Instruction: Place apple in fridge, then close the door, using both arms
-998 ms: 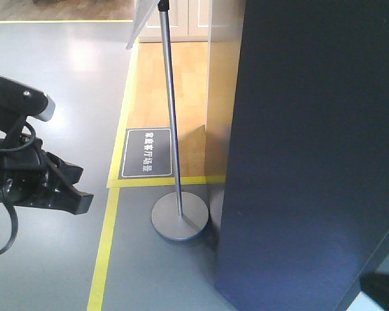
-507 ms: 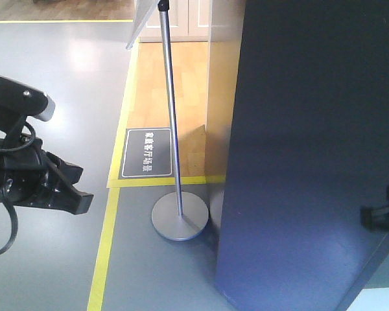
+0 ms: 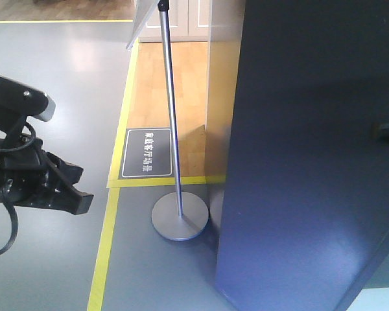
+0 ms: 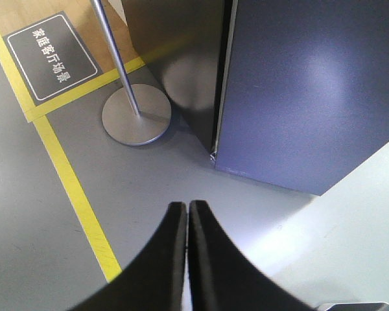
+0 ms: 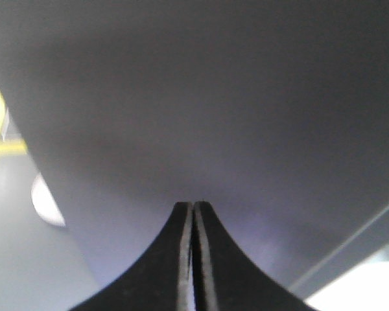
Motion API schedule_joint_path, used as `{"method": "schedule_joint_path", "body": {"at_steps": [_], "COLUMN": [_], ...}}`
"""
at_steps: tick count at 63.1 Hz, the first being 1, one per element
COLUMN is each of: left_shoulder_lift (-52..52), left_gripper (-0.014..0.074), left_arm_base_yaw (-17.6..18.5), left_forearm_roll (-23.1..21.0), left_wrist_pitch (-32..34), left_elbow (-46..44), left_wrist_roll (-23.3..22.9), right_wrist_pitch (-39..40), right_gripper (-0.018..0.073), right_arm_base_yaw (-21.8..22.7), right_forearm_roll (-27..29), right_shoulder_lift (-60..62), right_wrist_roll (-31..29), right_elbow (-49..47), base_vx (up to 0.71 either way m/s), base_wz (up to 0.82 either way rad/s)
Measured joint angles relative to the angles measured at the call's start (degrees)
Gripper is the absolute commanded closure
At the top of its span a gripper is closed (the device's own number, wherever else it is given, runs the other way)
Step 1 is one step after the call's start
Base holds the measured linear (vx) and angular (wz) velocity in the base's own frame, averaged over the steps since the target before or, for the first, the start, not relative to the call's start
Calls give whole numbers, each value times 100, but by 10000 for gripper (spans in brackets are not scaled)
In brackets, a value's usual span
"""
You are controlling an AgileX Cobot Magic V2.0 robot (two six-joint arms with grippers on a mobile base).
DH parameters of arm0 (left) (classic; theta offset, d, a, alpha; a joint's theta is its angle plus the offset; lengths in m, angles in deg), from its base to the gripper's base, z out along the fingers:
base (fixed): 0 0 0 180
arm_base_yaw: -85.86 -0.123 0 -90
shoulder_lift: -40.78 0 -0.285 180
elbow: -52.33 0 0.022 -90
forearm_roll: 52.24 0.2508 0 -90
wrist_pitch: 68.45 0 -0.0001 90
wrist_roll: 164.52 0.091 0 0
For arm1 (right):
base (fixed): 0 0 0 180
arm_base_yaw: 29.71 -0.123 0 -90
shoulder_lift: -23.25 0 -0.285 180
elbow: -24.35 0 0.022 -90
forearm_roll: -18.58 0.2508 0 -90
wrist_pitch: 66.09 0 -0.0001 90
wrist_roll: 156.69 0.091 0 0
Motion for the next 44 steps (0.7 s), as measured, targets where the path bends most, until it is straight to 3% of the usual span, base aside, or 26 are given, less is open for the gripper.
{"method": "schedule_joint_path", "body": {"at_steps": [16, 44], "left_shoulder_lift": [0, 6], "left_gripper": [603, 603], "left_arm_base_yaw": [0, 0], "left_forearm_roll": [0, 0], "left_wrist_pitch": [0, 0], "left_elbow": [0, 0], "left_wrist_roll": [0, 5], "right_wrist_pitch": [353, 580], "right_gripper": [564, 564], "right_arm_base_yaw": [626, 791], "right_forearm_roll": [642, 350], "right_shoulder_lift": [-454, -1709], "right_wrist_roll": [-484, -500], "right_elbow": [-517, -1771], "base_vx": [0, 0], "base_wz": [0, 0]}}
